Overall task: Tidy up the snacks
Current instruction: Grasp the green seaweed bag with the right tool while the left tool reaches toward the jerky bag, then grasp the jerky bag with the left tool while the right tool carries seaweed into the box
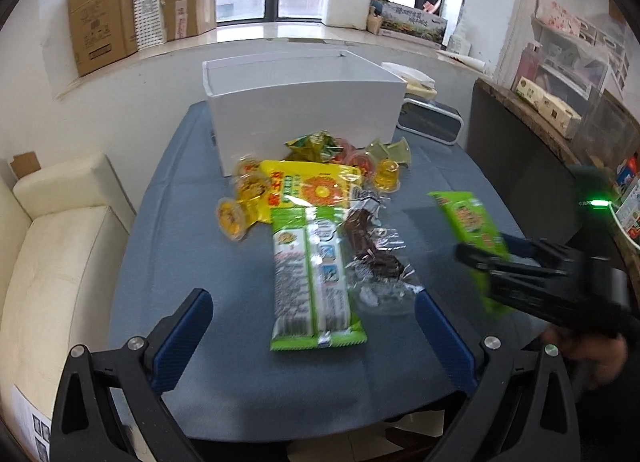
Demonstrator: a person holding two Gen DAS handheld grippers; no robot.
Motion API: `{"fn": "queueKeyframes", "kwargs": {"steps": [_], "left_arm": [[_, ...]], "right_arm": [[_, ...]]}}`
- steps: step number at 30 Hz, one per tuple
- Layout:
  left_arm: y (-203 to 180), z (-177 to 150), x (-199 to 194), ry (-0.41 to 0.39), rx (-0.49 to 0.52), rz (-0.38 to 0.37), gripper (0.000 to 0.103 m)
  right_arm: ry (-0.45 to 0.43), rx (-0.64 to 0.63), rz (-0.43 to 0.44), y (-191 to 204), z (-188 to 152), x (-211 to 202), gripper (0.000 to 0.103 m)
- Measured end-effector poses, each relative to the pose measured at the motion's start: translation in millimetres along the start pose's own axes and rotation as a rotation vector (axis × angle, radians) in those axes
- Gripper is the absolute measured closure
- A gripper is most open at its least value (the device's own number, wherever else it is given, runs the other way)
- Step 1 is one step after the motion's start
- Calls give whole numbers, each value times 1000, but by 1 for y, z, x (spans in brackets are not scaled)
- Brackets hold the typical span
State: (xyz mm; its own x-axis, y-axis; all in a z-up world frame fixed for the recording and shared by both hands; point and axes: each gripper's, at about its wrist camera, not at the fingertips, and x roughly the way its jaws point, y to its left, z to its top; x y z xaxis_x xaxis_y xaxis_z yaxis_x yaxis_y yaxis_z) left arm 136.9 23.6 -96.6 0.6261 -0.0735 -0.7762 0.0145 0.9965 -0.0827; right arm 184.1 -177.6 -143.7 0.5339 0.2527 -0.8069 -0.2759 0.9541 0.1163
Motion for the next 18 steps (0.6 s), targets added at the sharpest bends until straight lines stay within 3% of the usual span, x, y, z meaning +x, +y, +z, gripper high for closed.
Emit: {"fn": "queueKeyframes", "kwargs": {"steps": [8, 13, 18], "left_arm": [[-46, 24, 69, 62, 63, 19, 0], [-61, 37, 123, 135, 72, 54, 0], [-66, 40, 151, 156, 121, 148, 0]], "right_arm": [[-65, 80, 20, -33, -15, -66, 35], [-97, 116, 0, -53, -26, -86, 35], [-110, 159, -3, -72, -32, -95, 35]]}}
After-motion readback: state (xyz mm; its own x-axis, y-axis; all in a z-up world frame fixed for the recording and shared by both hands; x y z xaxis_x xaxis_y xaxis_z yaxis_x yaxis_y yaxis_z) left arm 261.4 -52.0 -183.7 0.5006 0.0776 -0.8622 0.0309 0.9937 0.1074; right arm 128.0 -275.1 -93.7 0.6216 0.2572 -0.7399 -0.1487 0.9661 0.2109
